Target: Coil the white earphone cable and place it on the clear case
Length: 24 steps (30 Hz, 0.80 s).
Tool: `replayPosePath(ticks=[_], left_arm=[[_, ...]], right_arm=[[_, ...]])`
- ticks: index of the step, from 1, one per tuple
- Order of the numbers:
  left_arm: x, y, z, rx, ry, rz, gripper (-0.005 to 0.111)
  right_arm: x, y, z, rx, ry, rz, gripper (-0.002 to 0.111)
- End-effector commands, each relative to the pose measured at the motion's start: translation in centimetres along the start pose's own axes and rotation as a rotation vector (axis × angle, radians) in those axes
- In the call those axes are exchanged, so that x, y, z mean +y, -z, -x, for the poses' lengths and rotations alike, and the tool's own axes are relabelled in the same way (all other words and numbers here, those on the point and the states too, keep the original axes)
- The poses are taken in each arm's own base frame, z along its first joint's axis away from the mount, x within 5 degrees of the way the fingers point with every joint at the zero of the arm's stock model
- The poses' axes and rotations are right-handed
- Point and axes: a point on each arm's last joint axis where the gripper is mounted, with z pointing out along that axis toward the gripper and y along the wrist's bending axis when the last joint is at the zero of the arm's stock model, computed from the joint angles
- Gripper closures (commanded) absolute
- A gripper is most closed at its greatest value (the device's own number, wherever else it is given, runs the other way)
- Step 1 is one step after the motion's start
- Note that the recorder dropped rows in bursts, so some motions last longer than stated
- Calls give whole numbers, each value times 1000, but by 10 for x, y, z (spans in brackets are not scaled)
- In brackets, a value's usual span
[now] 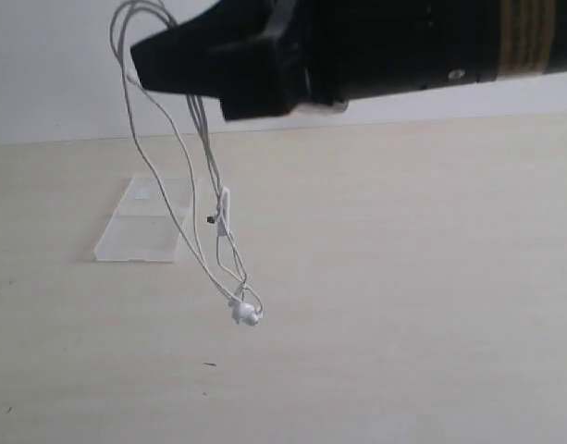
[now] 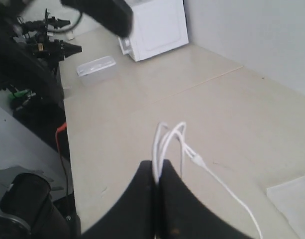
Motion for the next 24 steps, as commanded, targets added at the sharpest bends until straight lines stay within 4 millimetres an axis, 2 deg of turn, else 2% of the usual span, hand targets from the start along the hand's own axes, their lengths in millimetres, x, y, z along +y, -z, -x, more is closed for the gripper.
replayPosePath(ticks=[1, 9, 11, 13, 16, 24], left_arm=[[6, -17, -2, -90, 45, 25, 46], [8, -37, -14, -120, 98, 13, 45], [8, -42, -17, -127, 113, 2, 39], [7, -47, -21, -137, 138, -6, 27], [8, -52, -26, -120, 127, 1, 14], [6, -66, -40, -115, 162, -21, 14]], right_arm=[[6, 7, 15, -46, 1, 0, 108], [6, 7, 15, -48, 1, -5, 108], [5, 7, 15, -51, 3, -15, 108], [3, 7, 15, -56, 2, -30, 108], [2, 7, 16, -58, 2, -39, 108], [-1, 8, 21, -82, 3, -80, 108]])
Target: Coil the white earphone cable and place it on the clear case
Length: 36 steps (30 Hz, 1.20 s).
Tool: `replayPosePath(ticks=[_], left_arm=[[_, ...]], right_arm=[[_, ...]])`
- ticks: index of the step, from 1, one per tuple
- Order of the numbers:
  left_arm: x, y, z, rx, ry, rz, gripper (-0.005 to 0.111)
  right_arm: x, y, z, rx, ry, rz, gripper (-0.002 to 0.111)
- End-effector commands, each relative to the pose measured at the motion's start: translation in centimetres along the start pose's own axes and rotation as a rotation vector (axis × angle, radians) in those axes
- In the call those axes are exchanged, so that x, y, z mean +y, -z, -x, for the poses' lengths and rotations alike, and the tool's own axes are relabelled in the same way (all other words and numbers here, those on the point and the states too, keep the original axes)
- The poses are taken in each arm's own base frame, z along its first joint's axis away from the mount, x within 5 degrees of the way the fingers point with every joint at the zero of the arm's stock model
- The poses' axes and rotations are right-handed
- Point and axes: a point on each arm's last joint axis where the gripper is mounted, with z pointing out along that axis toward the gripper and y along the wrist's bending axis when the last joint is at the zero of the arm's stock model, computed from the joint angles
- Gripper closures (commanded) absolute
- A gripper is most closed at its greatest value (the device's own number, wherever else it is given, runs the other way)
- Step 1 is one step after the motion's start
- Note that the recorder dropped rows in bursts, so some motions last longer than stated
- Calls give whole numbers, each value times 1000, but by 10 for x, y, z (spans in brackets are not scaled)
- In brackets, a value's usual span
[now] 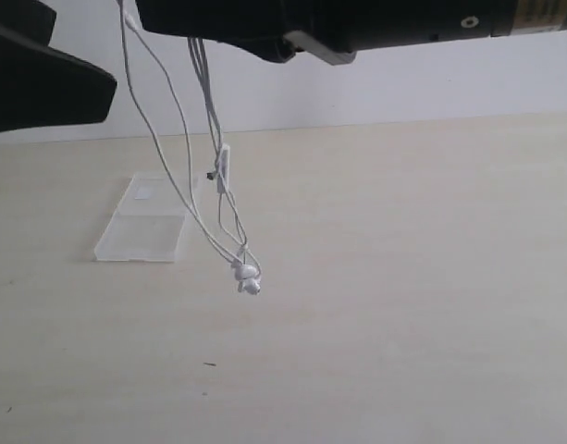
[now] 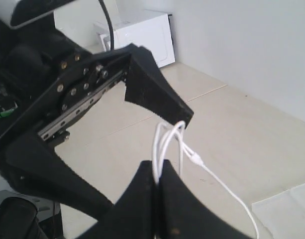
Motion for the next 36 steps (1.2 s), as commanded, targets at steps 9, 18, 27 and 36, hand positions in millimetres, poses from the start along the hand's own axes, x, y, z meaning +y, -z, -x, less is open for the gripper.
replayPosePath(ticks=[9, 18, 27, 36], left_arm=[[-4, -21, -10, -200, 55, -63, 14], [-7, -34, -28, -242, 52, -96, 14], [-4, -42, -39, -309, 54, -54, 14], [-6, -44, -43, -387, 41, -74, 14]], right_arm=[[0, 2, 8, -50, -33, -14, 108], [2, 2, 13, -103, -39, 0, 108], [6, 4, 21, -186, -81, 51, 108], [5, -3, 18, -189, -98, 97, 108]])
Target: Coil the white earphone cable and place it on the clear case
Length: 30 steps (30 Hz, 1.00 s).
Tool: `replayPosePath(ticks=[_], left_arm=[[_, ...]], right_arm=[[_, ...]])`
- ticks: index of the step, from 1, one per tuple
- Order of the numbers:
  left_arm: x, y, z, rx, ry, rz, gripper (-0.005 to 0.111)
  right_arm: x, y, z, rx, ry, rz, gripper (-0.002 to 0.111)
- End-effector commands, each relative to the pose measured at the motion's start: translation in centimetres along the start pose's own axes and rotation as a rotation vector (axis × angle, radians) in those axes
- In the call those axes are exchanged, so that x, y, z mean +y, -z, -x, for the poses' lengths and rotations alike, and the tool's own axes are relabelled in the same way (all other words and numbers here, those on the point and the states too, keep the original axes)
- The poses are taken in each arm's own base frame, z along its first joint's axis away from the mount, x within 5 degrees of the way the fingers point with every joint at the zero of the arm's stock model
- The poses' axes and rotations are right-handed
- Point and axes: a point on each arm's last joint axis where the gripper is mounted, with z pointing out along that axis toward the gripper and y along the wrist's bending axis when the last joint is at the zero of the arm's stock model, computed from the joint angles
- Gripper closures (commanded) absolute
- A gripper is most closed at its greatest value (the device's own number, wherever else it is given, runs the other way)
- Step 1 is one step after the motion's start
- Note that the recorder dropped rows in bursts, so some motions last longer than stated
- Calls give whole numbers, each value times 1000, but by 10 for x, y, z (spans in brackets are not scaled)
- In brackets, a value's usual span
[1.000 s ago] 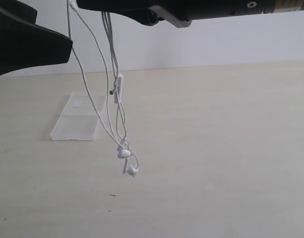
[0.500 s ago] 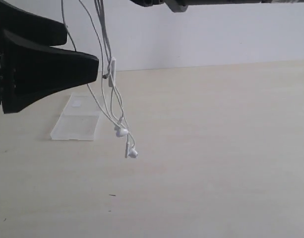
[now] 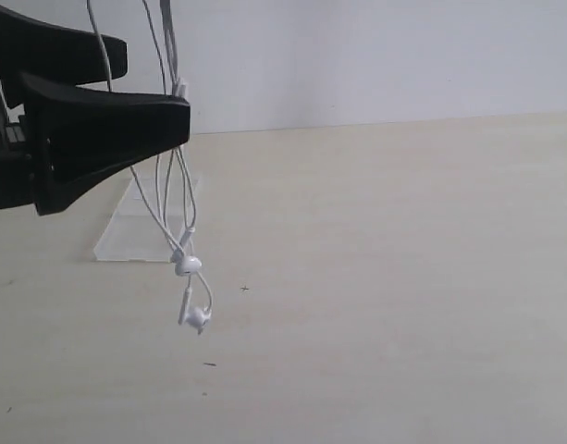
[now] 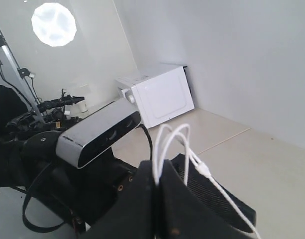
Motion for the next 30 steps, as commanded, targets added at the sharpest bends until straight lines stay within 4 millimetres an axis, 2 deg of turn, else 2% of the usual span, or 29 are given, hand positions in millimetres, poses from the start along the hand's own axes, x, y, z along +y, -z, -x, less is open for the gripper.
replayPosePath(ticks=[1, 6, 14, 30], left_arm=[[-2, -1, 1, -43, -3, -18, 14], [-2, -2, 0, -42, -4, -21, 14], [1, -15, -8, -33, 43, -93, 14], [-2, -15, -3, -94, 3, -135, 14]], right_arm=[[0, -4, 0, -14, -8, 39, 108], [0, -5, 2, -38, -8, 45, 108], [1, -5, 3, -54, -11, 50, 108], [2, -5, 5, -69, -5, 70, 108]])
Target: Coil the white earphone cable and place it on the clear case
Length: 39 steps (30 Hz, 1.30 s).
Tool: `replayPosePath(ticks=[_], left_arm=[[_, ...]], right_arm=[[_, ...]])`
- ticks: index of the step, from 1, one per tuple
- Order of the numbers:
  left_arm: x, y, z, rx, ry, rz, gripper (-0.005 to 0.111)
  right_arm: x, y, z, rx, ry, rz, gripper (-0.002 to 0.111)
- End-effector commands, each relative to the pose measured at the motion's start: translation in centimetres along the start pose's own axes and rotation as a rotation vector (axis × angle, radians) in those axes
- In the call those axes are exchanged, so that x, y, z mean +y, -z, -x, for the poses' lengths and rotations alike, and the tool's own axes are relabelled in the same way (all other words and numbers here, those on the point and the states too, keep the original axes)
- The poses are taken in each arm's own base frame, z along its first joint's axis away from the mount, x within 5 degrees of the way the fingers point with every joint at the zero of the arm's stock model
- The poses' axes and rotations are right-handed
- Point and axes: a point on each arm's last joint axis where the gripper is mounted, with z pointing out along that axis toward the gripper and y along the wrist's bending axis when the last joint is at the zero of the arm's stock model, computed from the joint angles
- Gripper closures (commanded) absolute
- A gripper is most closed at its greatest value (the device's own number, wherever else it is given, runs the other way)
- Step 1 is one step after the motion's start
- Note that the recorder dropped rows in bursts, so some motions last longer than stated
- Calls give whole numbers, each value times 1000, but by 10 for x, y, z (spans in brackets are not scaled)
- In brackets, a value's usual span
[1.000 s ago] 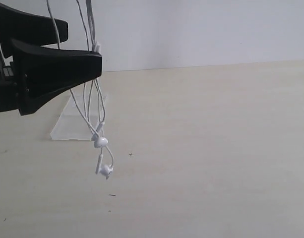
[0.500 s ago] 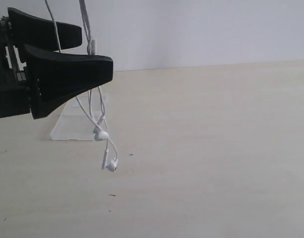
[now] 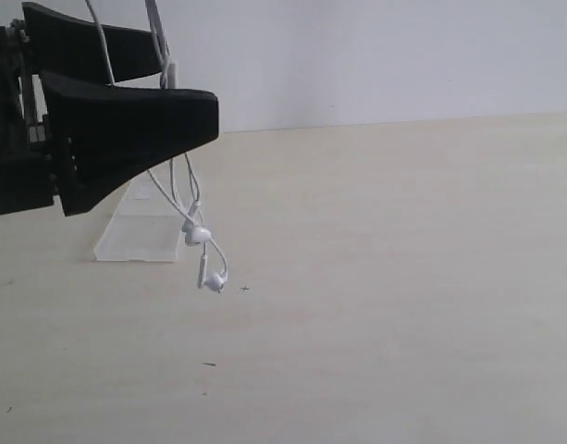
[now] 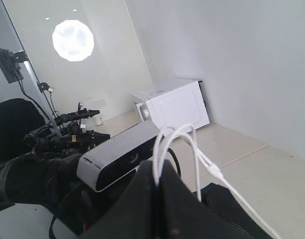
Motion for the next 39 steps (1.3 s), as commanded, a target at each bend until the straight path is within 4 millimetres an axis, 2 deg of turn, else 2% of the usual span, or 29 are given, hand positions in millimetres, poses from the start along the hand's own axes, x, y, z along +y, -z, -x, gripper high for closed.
replayPosePath(ticks=[1, 7, 10, 17, 25, 33, 39], left_arm=[[-3, -2, 0, -15, -19, -38, 14], [3, -7, -7, 11, -8, -33, 14], [2, -4, -4, 6, -22, 0, 14], [0, -4, -3, -2, -50, -28, 14], [7, -7, -7, 22, -40, 13, 14], [7, -7, -7, 21, -65, 18, 14], [1, -8, -6, 2, -63, -51, 14]], right_arm=[[3, -1, 2, -11, 4, 27, 108], [6, -1, 3, -13, -1, 59, 108], [-1, -1, 1, 5, 18, -16, 108], [3, -1, 1, 0, 16, 26, 108], [7, 0, 2, -5, 3, 70, 108], [4, -1, 2, -3, 6, 44, 108], [5, -1, 3, -21, 12, 52, 108]])
